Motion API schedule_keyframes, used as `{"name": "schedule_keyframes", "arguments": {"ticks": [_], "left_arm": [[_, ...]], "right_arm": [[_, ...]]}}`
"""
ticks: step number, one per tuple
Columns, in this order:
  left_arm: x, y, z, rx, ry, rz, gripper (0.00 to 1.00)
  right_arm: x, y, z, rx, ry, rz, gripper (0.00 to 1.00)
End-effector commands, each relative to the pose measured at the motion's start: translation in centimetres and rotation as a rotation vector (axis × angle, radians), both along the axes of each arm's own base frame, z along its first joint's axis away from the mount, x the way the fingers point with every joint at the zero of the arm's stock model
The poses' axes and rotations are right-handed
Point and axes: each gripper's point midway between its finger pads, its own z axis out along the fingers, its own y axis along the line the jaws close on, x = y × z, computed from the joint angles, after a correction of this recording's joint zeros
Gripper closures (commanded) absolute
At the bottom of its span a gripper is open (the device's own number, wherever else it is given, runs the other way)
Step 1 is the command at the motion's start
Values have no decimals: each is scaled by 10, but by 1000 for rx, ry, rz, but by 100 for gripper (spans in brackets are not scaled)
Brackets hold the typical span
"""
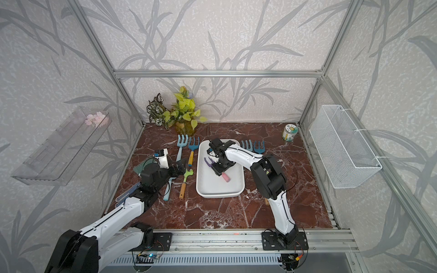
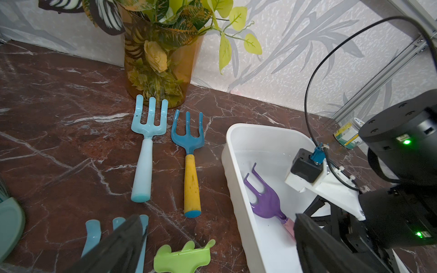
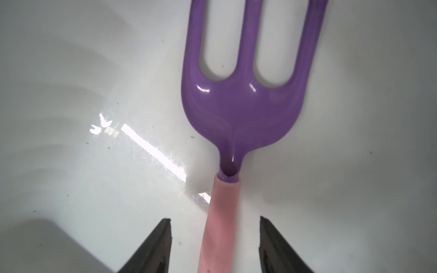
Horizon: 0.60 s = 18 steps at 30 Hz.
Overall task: Take the hand rake out of the storage box
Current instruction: Pick up the rake from the storage box.
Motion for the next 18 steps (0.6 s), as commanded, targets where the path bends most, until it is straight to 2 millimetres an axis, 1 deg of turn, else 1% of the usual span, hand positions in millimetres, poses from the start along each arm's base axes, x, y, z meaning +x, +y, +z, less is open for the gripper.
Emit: {"name": "schedule_keyframes", "arguments": {"ticks": [1, 4, 10, 16, 18], "left_arm": [[3, -1, 8, -2, -25, -7, 0], [3, -1, 8, -1, -24, -8, 0], [3, -1, 7, -1, -23, -7, 0], [3, -1, 8, -1, -25, -9, 0], [3, -1, 8, -1, -25, -8, 0]], "right_arm": [[-4, -1, -6, -24, 18, 14, 42], [-5, -1, -12, -35, 20, 12, 45], [-8, -5, -23, -94, 23, 13, 55], [-11, -10, -28, -135, 25, 2, 60], [-12, -13, -31, -151, 28, 0, 63]]}}
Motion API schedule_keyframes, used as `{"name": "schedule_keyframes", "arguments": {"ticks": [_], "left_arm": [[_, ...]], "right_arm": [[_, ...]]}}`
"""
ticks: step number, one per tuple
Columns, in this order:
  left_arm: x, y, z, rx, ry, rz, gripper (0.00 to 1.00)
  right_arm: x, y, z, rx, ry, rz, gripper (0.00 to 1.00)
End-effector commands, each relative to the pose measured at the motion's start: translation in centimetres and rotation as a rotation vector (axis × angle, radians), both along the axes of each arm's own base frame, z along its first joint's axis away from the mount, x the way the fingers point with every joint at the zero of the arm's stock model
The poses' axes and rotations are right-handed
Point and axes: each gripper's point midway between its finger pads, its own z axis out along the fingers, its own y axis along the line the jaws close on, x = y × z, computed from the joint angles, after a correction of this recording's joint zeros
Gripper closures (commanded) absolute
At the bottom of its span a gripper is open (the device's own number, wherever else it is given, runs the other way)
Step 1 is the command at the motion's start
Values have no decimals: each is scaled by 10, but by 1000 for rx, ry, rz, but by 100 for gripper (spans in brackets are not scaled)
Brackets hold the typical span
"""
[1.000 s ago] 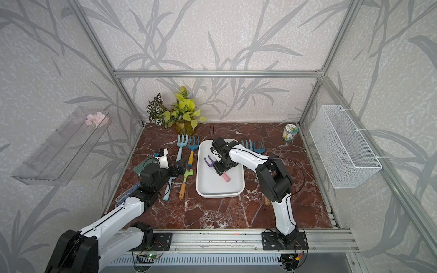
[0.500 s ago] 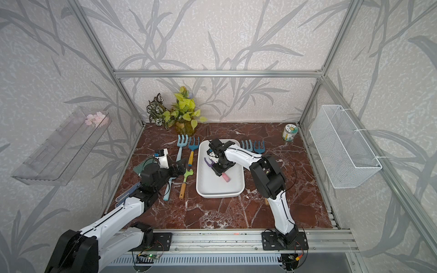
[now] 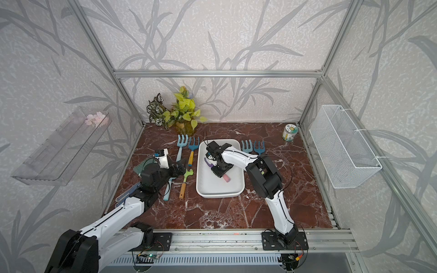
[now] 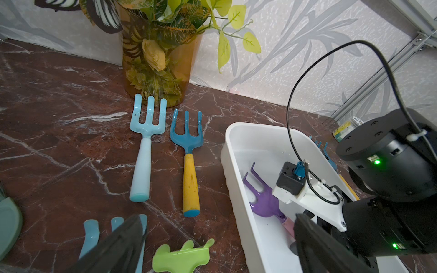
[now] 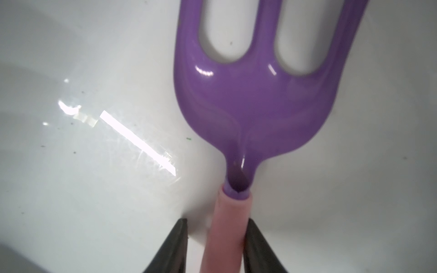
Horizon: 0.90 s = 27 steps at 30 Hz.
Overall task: Take the hand rake out of the storage box
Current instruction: Pick up the rake from the storage box.
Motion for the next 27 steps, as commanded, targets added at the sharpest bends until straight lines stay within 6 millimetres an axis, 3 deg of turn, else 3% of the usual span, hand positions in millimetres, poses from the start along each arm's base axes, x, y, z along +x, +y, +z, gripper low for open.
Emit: {"name": "schedule_keyframes", "arguments": {"ticks": [1, 11, 27], "left_arm": [[3, 0, 8, 0, -26, -3, 0], [2, 0, 8, -1, -28, -2, 0], [2, 0, 9, -1, -31, -2, 0]], "right_arm": [[-9, -11, -13, -73, 42, -14, 65], [-13, -18, -16, -102, 55, -43, 88], [-2, -9, 72, 300, -64, -207, 92]]}}
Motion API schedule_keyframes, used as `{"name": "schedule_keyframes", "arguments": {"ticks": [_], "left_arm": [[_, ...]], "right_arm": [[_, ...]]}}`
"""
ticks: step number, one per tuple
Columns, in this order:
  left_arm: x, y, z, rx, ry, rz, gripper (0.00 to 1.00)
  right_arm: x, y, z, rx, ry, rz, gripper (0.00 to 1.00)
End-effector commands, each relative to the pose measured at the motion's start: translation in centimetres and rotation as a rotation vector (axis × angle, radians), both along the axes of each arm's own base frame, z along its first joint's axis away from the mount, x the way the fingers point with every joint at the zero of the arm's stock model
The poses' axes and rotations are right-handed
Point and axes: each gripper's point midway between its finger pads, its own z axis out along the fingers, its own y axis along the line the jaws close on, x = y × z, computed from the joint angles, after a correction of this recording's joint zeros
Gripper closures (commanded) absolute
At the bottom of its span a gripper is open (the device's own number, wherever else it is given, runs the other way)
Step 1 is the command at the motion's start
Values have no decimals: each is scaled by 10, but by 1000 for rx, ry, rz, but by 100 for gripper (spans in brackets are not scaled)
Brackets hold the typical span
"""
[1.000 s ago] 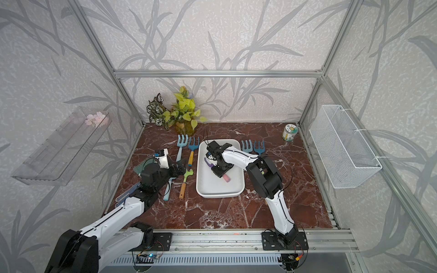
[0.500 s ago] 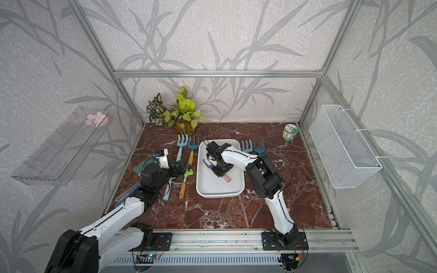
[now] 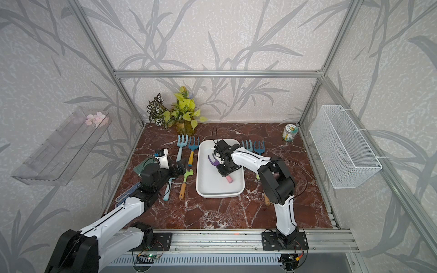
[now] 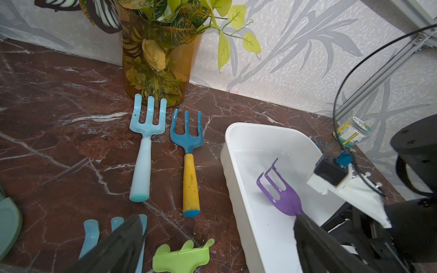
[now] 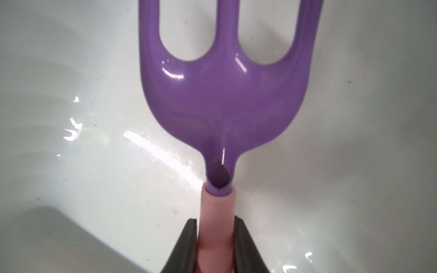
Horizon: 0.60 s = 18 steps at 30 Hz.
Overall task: Take the hand rake out of the storage box
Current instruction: Pick up the rake from the storage box, then place the rake at the center of the board.
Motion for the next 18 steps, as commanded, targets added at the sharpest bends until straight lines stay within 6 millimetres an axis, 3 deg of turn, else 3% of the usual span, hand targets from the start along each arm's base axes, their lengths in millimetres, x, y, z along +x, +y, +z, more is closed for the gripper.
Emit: {"name": "schedule_keyframes", "arguments": {"ticks": [1, 10, 18], "left_arm": [[2, 0, 9, -1, -30, -3, 0], [3, -1, 8, 0, -28, -4, 0], [2, 0, 9, -2, -29, -2, 0]], "right_arm": [[8, 14, 42, 167, -70, -45, 92], [-7, 4, 106, 430, -109, -116, 92], [-26, -28, 150, 546, -196, -190, 92]]}}
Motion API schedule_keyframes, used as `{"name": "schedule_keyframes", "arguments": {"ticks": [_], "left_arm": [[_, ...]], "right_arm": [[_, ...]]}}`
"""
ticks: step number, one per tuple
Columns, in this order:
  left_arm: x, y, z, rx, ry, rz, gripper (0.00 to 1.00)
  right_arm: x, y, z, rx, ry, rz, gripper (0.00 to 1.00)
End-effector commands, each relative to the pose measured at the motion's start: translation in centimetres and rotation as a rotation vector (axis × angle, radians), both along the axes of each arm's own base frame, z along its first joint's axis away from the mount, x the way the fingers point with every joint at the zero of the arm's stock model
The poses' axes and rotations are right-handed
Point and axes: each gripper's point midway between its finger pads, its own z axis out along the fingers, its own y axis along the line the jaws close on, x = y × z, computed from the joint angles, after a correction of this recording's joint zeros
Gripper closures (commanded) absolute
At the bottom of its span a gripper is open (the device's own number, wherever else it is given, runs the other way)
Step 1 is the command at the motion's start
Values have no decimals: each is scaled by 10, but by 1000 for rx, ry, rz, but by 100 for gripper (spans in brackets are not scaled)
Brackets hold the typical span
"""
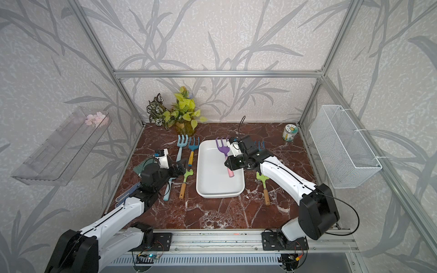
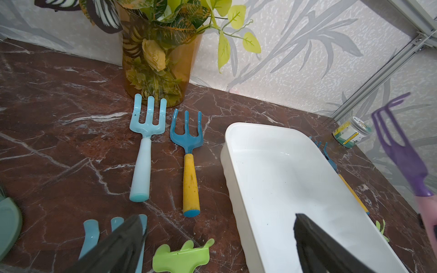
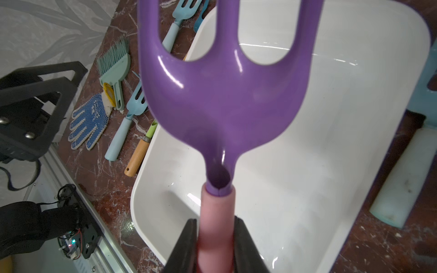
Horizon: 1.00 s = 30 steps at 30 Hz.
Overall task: Take the hand rake out of the storage box
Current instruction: Place the rake at the center of the board.
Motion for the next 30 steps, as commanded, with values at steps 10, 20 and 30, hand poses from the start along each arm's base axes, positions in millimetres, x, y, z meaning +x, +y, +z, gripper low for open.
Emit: {"name": "schedule_keyframes", "arguments": {"ticks": [10, 20, 30], "left_arm": [[2, 0, 9, -2, -28, -4, 0], [2, 0, 9, -2, -32, -3, 0], [2, 0, 10, -2, -32, 0, 0]], "right_arm": [[-40, -79, 15, -39, -40, -183, 92], [-70, -134, -16, -298, 60, -290, 92], [-91, -144, -47, -403, 210, -262, 94]]}}
